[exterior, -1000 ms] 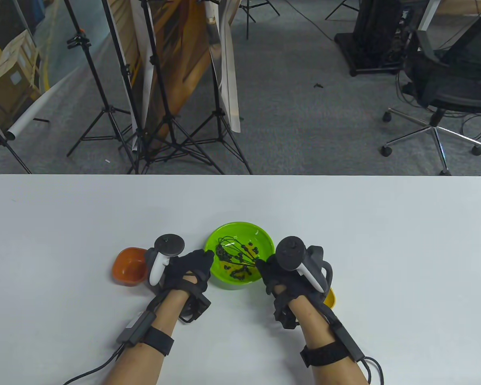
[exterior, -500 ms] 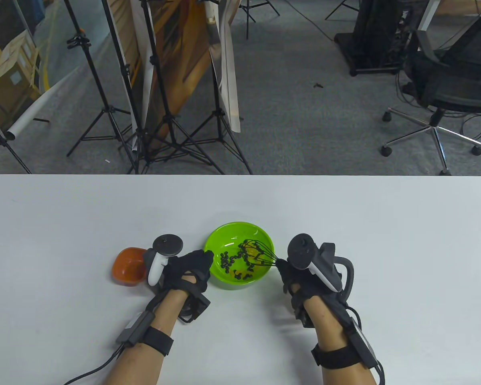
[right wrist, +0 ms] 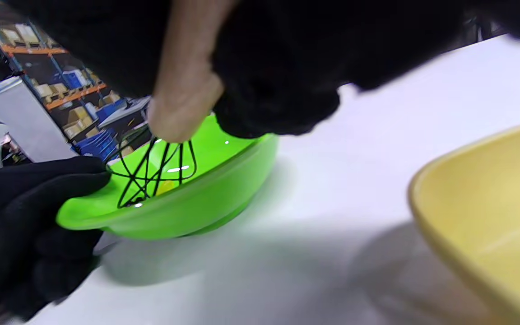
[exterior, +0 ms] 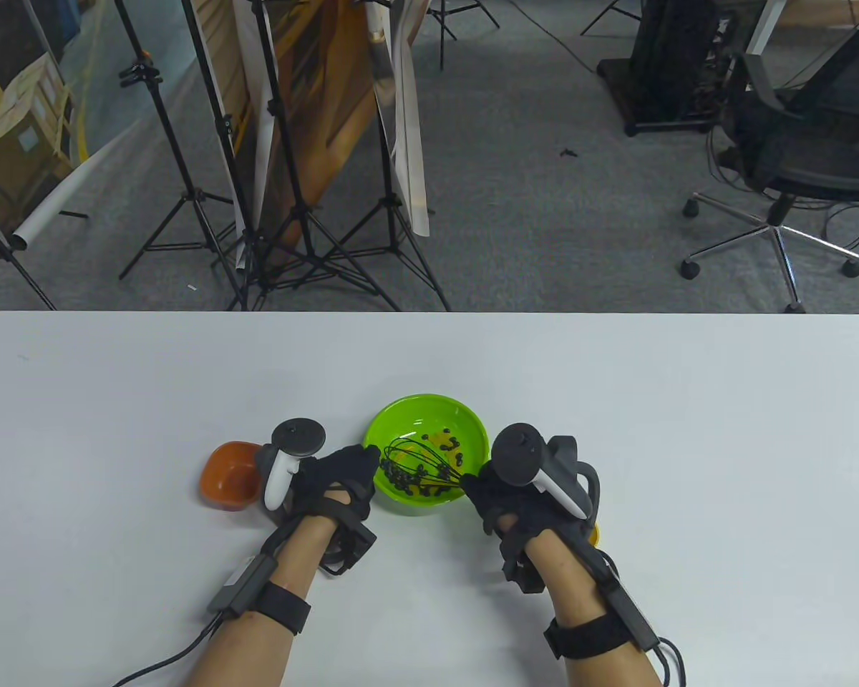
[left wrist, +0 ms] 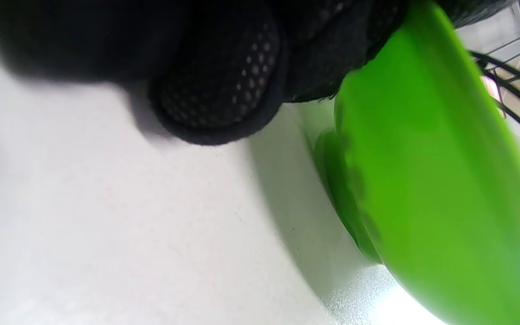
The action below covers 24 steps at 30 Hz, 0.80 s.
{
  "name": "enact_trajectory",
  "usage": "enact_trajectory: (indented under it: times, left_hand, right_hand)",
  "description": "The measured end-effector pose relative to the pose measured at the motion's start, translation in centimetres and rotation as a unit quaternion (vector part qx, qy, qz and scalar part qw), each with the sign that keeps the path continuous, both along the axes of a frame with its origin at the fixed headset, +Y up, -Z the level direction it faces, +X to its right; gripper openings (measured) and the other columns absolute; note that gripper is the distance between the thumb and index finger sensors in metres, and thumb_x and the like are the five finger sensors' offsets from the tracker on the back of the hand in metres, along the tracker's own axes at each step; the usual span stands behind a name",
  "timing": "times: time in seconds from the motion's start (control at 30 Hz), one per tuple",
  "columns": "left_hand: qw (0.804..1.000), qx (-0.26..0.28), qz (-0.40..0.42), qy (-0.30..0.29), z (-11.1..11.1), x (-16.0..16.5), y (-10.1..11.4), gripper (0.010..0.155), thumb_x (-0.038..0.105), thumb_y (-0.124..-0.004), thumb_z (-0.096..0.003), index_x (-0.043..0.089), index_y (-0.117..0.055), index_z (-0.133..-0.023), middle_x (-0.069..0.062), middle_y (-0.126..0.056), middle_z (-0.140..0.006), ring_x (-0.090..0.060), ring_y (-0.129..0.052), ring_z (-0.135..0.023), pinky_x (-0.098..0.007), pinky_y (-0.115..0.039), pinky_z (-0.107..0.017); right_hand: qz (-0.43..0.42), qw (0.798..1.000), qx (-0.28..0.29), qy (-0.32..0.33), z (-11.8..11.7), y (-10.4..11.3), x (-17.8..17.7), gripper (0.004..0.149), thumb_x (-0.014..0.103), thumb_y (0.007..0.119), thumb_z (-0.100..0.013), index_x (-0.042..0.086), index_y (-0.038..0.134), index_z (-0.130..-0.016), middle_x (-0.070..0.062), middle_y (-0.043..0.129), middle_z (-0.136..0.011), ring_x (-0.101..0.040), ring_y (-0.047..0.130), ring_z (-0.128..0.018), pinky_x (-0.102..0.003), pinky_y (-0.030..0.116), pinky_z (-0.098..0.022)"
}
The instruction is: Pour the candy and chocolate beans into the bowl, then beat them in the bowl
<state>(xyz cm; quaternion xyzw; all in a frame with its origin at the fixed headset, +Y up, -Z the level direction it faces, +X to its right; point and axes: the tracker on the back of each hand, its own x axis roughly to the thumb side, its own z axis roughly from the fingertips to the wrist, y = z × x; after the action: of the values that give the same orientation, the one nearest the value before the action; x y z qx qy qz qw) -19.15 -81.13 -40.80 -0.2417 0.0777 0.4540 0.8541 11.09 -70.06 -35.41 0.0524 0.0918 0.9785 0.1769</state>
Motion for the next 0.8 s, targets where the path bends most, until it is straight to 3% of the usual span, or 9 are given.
enact_trajectory:
  times: [0.27,0.6,0.8]
  left_hand:
    - [1.000,0.009,-0.018,0.000,0.1,0.3,0.2,0.044,0.064,-0.064,-0.0455,0.028,-0.081,-0.065,0.015,-0.096,-0.038,-0.013,-0.105,-0.029,-0.027,-0.093,-0.019]
    - [1.000,0.008,-0.012,-0.004,0.1,0.2,0.1,0.044,0.063,-0.065,-0.0454,0.027,-0.081,-0.064,0.014,-0.096,-0.038,-0.014,-0.105,-0.028,-0.027,-0.093,-0.019]
    - [1.000,0.007,-0.014,-0.010,0.0,0.3,0.1,0.043,0.063,-0.066,-0.0453,0.027,-0.081,-0.064,0.014,-0.096,-0.038,-0.014,-0.105,-0.028,-0.027,-0.093,-0.019]
  right_hand:
    - [0.060,0.996,0.065,-0.032,0.9,2.8,1.4,0.053,0.051,0.094,-0.041,0.008,0.097,-0.072,-0.013,0.102,-0.041,-0.028,0.092,-0.007,-0.046,0.087,-0.006]
    - [0.054,0.989,0.089,-0.101,-0.1,1.7,2.5,0.054,0.051,0.091,-0.043,0.007,0.096,-0.073,-0.012,0.102,-0.039,-0.025,0.091,-0.005,-0.044,0.087,-0.004]
    - [0.025,0.988,0.113,-0.102,-0.7,-0.5,1.2,0.055,0.052,0.082,-0.046,0.006,0.092,-0.074,-0.010,0.101,-0.038,-0.021,0.091,-0.003,-0.041,0.087,-0.001]
